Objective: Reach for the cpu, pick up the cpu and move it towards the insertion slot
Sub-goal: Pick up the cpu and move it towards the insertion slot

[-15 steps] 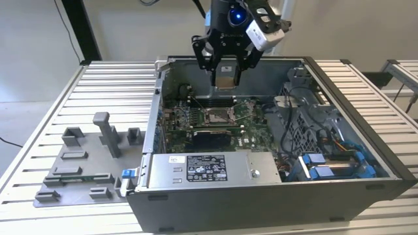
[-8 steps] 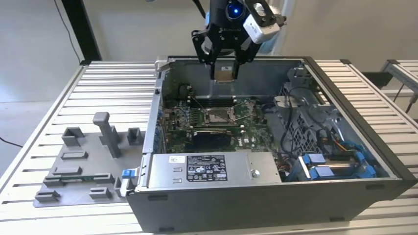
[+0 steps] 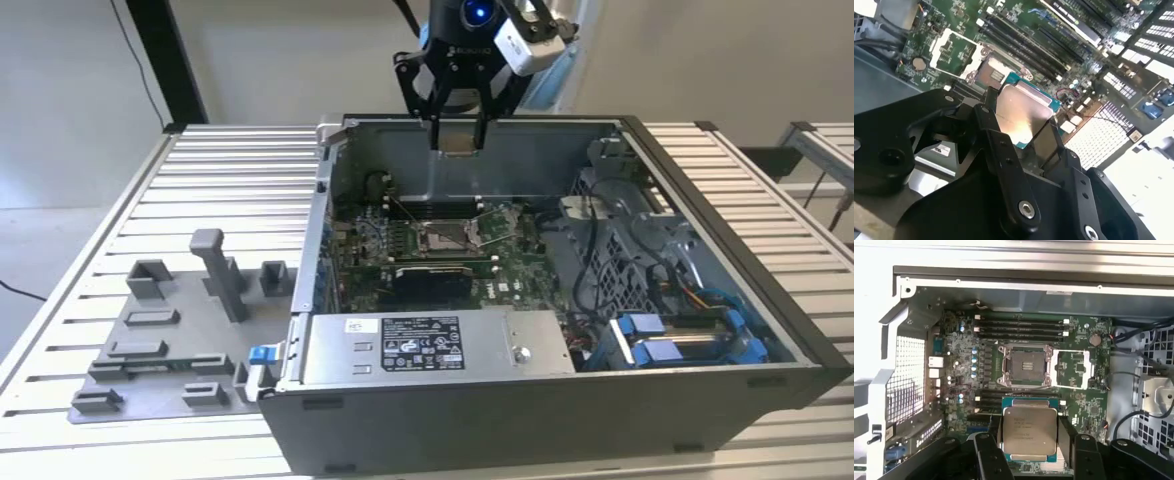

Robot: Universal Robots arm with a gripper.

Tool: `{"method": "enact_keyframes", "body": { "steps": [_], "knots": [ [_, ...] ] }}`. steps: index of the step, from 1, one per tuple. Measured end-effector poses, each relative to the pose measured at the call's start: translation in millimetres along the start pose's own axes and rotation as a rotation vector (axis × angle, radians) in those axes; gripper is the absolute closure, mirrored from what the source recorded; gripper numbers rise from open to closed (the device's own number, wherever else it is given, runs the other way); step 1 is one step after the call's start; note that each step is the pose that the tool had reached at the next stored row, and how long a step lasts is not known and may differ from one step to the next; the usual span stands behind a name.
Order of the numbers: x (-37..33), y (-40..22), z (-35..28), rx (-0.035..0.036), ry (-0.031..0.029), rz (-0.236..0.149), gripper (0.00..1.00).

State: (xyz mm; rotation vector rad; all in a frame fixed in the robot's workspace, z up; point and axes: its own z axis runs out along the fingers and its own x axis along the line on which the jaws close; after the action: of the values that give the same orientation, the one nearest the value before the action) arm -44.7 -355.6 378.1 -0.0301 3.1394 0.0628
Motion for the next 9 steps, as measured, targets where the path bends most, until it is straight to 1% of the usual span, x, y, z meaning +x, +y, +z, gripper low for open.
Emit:
{"method": "enact_keyframes", "body": {
  "steps": [2,5,9],
  "knots": [
    [-1.6,5.2,0.2,0.0,0.0,0.0,1.0],
    [-4.2,11.3,0.6,-0.0001,-0.0001,0.0,1.0],
    [-6.6,16.9,0.8,-0.0001,0.0,0.0,1.0]
  ]
}}
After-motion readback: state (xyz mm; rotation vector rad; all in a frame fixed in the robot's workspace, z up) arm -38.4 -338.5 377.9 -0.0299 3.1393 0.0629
